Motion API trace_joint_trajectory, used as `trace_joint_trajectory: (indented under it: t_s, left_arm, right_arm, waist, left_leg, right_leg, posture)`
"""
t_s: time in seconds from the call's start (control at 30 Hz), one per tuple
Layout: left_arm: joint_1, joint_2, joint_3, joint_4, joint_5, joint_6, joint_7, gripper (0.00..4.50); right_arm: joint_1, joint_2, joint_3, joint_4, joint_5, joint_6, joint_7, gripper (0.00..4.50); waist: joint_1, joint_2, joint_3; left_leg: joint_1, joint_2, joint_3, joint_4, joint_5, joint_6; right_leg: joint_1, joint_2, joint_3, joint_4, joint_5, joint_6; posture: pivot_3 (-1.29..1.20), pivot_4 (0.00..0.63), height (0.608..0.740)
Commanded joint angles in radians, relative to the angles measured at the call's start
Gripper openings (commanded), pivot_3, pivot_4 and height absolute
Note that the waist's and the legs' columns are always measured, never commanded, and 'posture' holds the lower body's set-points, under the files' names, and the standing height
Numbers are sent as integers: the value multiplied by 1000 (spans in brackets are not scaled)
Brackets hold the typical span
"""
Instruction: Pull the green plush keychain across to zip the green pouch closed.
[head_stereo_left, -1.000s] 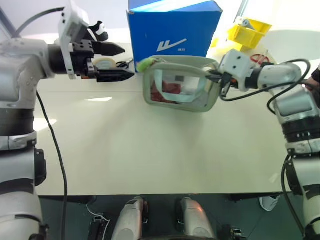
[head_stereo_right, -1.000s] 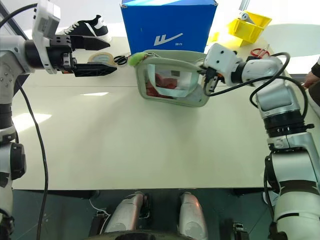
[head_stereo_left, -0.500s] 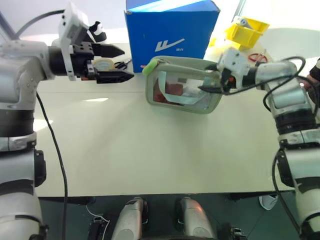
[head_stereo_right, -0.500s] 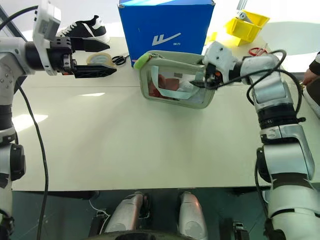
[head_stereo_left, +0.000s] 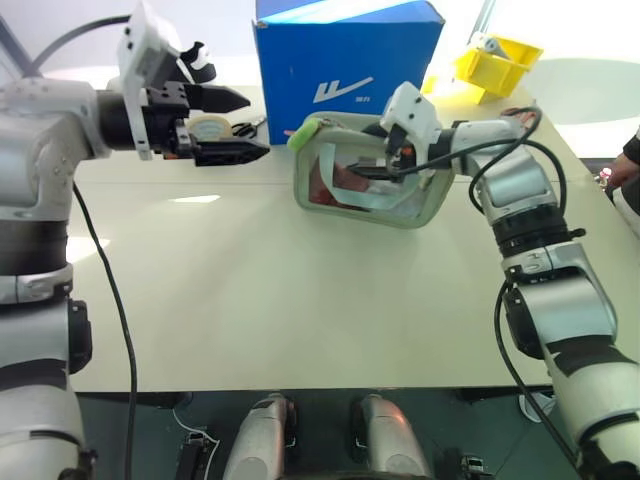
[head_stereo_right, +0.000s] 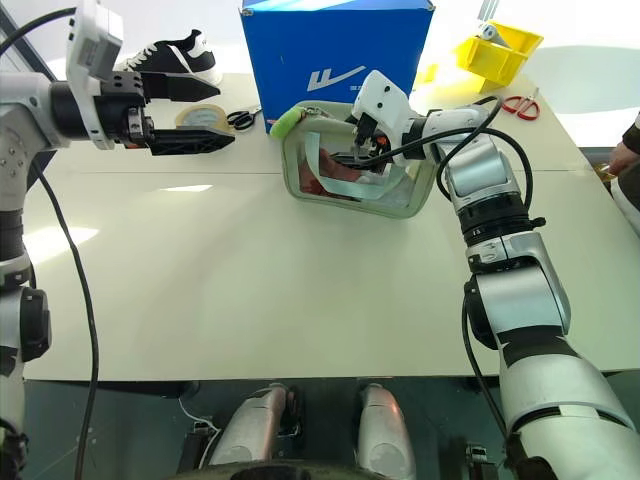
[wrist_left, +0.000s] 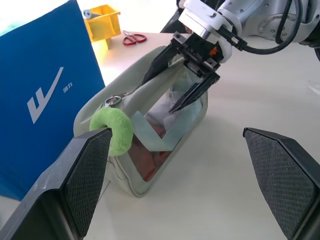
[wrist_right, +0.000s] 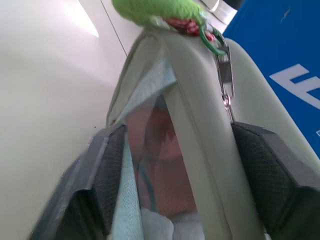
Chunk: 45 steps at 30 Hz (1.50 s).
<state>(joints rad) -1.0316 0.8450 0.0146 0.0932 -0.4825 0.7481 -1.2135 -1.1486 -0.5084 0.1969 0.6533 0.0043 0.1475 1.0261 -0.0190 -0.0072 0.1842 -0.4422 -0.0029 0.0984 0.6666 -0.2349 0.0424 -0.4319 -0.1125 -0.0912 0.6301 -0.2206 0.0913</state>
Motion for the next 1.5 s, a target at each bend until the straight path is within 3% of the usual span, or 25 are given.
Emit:
trace_joint_trajectory:
  t_s: [0.03,0.1,0.13,0.3,0.6,0.87,1.23,1.5]
  left_arm:
    - [-2,23,32,-40,-13,10,15,4500]
    - [-1,23,33,-44,-15,13,20,4500]
    - [-1,24,34,-45,-15,14,23,4500]
    - [-6,33,43,-31,-16,13,35,4500]
    - [16,87,76,-29,-23,26,52,4500]
    - [57,103,110,-76,-44,55,79,4500]
    - [60,102,105,-81,-59,60,93,4500]
    - [53,109,68,-63,-40,30,56,4500]
  right_arm:
    - [-30,0,-3,-8,-11,-41,13,1342]
    - [-31,5,0,-2,-22,-62,9,236]
    - [-32,8,6,5,-36,-88,0,50]
    - [-35,64,17,60,-84,-273,-79,50]
    - [-26,197,-5,42,-38,-356,-85,50]
    - [15,223,23,-132,-35,-198,-48,50]
    - [56,133,70,-500,-86,194,-31,50]
    - [112,143,98,-527,-81,242,-46,50]
  waist:
    - [-2,0,0]
    - [-2,0,0]
    - [-2,0,0]
    - [-6,0,0]
    - [-26,0,0]
    - [-22,0,0]
    - [-17,0,0]
    - [-20,0,0]
  left_leg:
    - [0,0,0,0,0,0]
    - [0,0,0,0,0,0]
    - [0,0,0,0,0,0]
    - [1,0,0,0,0,-1]
    - [1,2,0,-1,1,-2]
    - [1,2,0,0,1,-2]
    - [1,1,0,0,1,-2]
    - [1,1,0,0,1,-2]
  right_leg:
    - [0,0,0,0,0,0]
    - [0,0,0,0,0,0]
    - [0,0,0,0,0,0]
    - [0,0,0,1,0,0]
    - [-1,3,1,1,0,0]
    - [0,2,2,1,0,0]
    - [-1,2,2,1,0,0]
    - [-1,2,1,1,0,0]
  posture:
    - [0,150,740]
    - [0,150,740]
    - [0,150,740]
    - [0,150,740]
    - [0,150,740]
    - [0,150,740]
    - [0,150,740]
    - [0,150,740]
